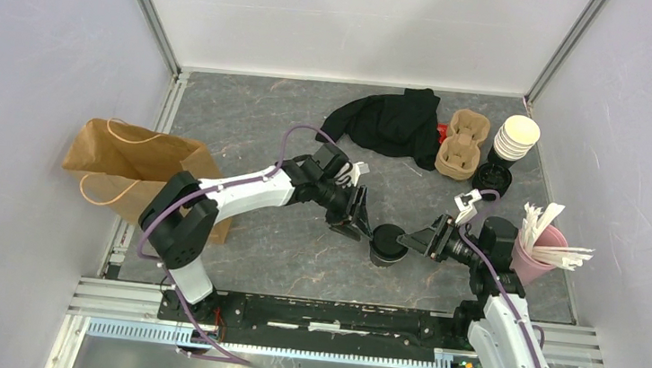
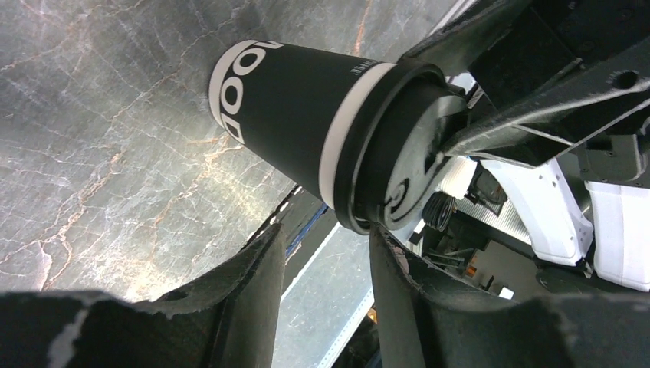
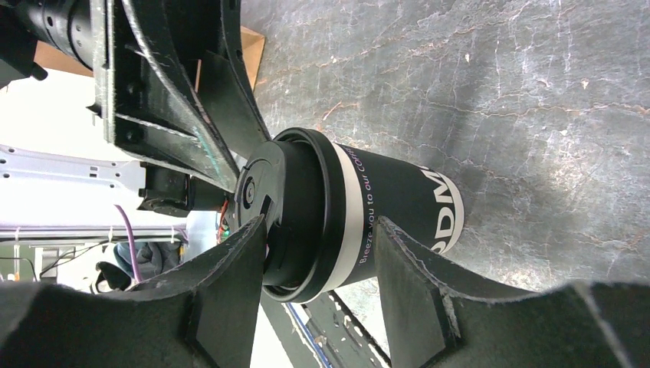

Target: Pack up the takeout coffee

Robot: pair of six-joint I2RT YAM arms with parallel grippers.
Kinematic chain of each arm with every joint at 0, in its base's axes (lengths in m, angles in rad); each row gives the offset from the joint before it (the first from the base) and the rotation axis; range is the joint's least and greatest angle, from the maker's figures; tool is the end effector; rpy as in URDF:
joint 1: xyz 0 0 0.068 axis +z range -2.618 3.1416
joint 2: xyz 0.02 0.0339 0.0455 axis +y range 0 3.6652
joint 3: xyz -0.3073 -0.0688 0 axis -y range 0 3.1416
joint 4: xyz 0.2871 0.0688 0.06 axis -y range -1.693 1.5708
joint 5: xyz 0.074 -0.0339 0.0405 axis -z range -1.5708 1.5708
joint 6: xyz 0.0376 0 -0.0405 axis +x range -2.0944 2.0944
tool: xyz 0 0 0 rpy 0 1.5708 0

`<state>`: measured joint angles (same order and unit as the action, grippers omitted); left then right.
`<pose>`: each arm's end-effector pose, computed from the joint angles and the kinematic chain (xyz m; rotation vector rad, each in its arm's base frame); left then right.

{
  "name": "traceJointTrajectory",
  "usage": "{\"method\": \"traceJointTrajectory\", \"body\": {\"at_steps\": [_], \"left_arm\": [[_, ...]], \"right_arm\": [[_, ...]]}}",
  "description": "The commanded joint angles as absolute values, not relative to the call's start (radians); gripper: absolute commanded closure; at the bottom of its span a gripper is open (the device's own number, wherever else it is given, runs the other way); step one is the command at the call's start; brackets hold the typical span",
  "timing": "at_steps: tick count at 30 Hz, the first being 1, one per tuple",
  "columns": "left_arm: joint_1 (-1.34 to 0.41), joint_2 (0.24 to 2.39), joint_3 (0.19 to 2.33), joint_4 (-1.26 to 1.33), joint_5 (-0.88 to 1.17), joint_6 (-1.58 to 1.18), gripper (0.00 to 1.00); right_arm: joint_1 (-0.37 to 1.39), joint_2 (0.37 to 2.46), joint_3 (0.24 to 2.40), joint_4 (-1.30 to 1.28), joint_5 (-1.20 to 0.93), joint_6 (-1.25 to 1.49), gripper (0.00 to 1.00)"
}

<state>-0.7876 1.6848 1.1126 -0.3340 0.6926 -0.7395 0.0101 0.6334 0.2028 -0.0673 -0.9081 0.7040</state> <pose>0.2598 -0.2949 0.2328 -0.4149 -2.7839 1.3946 0.1433 0.0311 0.1837 0.1377 2.1321 1.3647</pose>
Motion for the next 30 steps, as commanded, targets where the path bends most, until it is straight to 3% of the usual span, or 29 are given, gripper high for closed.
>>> {"method": "traceJointTrajectory", "body": {"at_steps": [1, 9, 13, 16, 21, 28, 30], "left_arm": [[-0.789, 1.713, 1.114, -0.323, 0.719, -0.762, 0.49], [-0.79, 1.774, 1.115, -0.422, 0.634, -0.695, 0.49], [-0.79, 1.811, 1.074, -0.565, 0.419, -0.575, 0.59], [-0.79, 1.76, 1.019, -0.57, 0.38, -0.541, 0.6], [-0.784, 1.648, 1.097, -0.564, 0.489, -0.537, 0.49], [-0.749, 1.533, 1.165, -0.424, 0.624, -0.637, 0.17], [-0.746, 1.563, 1.17, -0.414, 0.663, -0.648, 0.14]], "right_arm": [[0.01, 0.632, 0.176, -0.078, -0.874, 0.679, 0.42], [0.009, 0.639, 0.16, -0.076, -0.861, 0.662, 0.42], [0.01, 0.676, 0.14, -0.102, -0.819, 0.592, 0.43], [0.012, 0.718, 0.153, -0.112, -0.831, 0.553, 0.43], [0.022, 0.784, 0.224, -0.101, -0.891, 0.513, 0.42], [0.147, 0.899, 0.301, -0.008, -0.911, 0.517, 0.42], [0.187, 0.94, 0.33, 0.018, -0.897, 0.515, 0.43]]}}
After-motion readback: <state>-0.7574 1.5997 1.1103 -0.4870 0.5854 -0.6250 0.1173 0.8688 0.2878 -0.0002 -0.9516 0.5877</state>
